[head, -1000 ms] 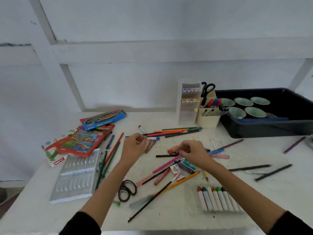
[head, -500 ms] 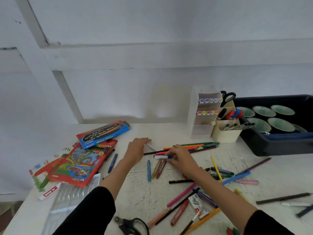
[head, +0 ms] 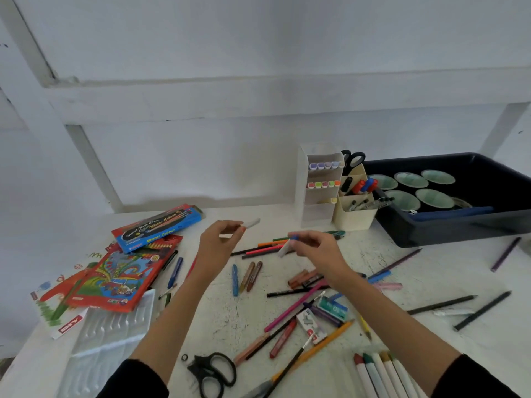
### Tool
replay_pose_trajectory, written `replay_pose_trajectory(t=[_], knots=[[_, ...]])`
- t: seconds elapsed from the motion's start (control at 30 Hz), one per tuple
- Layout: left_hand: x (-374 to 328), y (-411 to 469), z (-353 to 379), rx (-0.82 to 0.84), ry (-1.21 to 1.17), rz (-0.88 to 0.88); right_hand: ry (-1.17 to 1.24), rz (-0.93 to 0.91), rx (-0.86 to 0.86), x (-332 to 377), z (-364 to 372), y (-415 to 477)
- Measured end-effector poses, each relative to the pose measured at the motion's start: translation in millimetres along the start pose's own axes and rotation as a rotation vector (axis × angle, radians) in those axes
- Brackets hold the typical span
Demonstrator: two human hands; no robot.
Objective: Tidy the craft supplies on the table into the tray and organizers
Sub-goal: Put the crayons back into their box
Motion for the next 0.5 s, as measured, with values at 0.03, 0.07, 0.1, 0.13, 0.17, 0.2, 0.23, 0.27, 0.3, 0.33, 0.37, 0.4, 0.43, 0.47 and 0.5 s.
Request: replay_pose_trajectory(t=[0.03, 0.07, 0.1, 0.13, 0.17, 0.2, 0.23, 0.27, 0.3, 0.33, 0.37, 0.4, 0.43, 0.47, 0.5], knots=[[-7.5, -9.5, 3.9, 0.008, -0.069, -0.025, 0.052, 0.020, -0.005, -0.2, -5.5, -6.0], [-15.4, -19.2, 8.8, 0.017, -0.145, -0.046, 0.088, 0.039, -0.011, -1.3, -11.4, -11.7], [-24.2, -29.5, 14.8, 0.027, -0.216, -0.057, 0.113, 0.051, -0.020, -1.9, -17.4, -18.6], [-33.2, -40.2, 21.4, 0.034, -0.275, -0.061, 0.125, 0.060, -0.028, -3.3, -23.3, -26.0], [-41.6, -50.4, 28.2, 0.039, -0.311, -0.064, 0.123, 0.066, -0.031, -3.3, -28.0, -34.2], [-48.6, -60.2, 36.2, 0.048, -0.338, -0.071, 0.113, 0.074, -0.028, -4.2, -31.8, -42.7], [-55.7, -72.8, 45.9, 0.058, -0.358, -0.084, 0.098, 0.079, -0.017, -3.8, -34.9, -55.5], [-58.8, -80.3, 54.5, 0.069, -0.376, -0.094, 0.085, 0.082, -0.002, -4.1, -35.0, -63.0], [-61.6, -88.4, 63.3, 0.078, -0.378, -0.099, 0.064, 0.087, 0.014, -5.2, -34.9, -72.1], [-64.3, -96.2, 71.7, 0.086, -0.362, -0.095, 0.031, 0.092, 0.022, -6.1, -35.2, -81.9], [-66.9, -103.6, 80.0, 0.099, -0.326, -0.085, -0.010, 0.098, 0.021, -7.2, -36.4, -91.5], [-68.9, -111.3, 88.9, 0.121, -0.286, -0.072, -0.046, 0.102, 0.009, -9.5, -39.2, -100.8], [-71.6, -119.2, 97.6, 0.148, -0.242, -0.057, -0.071, 0.101, -0.003, -11.6, -42.3, -109.9], [-73.4, -126.8, 106.4, 0.174, -0.204, -0.045, -0.093, 0.095, -0.008, -13.3, -44.9, -118.7], [-74.3, -134.1, 114.4, 0.195, -0.177, -0.045, -0.121, 0.090, -0.006, -15.4, -46.6, -126.8]])
Point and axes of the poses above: each hand's wrist, its own y-axis towards the middle knuckle, its own z-axis out of the palm, x = y × z, the point moved 9 cm from there along y, towards the middle knuckle, and after that the axes turned 8 degrees about x, right-handed, at the moved point
